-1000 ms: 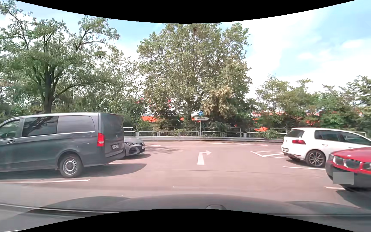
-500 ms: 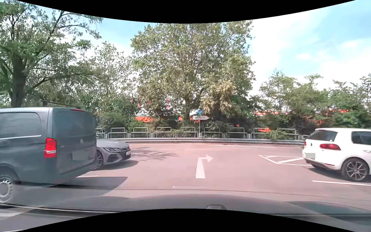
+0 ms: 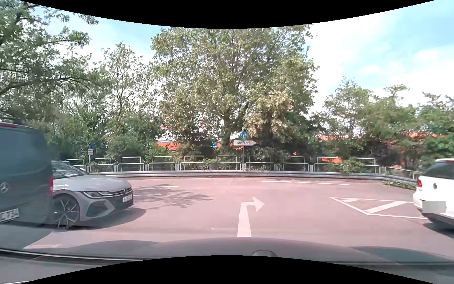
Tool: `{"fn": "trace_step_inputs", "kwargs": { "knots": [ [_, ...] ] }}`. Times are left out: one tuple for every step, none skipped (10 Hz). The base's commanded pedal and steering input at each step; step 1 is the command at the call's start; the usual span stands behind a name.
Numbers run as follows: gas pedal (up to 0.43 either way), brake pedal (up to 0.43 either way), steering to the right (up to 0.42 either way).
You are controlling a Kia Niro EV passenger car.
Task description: Follow the waypoints while adhering to traffic rules and regulations
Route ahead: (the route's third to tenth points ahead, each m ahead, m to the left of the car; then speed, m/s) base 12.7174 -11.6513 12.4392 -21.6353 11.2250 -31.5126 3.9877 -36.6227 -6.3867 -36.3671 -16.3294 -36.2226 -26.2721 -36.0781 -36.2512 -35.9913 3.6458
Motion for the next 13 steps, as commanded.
{"fn": "trace_step_inputs", "kwargs": {
  "knots": [
    [0.0, 0.0, 0.009],
    [0.0, 0.0, 0.009],
    [0.0, 0.0, 0.01],
    [0.0, 0.0, 0.012],
    [0.0, 0.0, 0.02],
    [0.0, 0.012, 0.029],
    [0.0, 0.055, 0.04],
    [0.0, 0.073, 0.052],
    [0.0, 0.085, 0.069],
    [0.0, 0.098, 0.088],
    [0.0, 0.104, 0.106],
    [0.0, 0.11, 0.127],
    [0.0, 0.116, 0.15]
  ]
}}
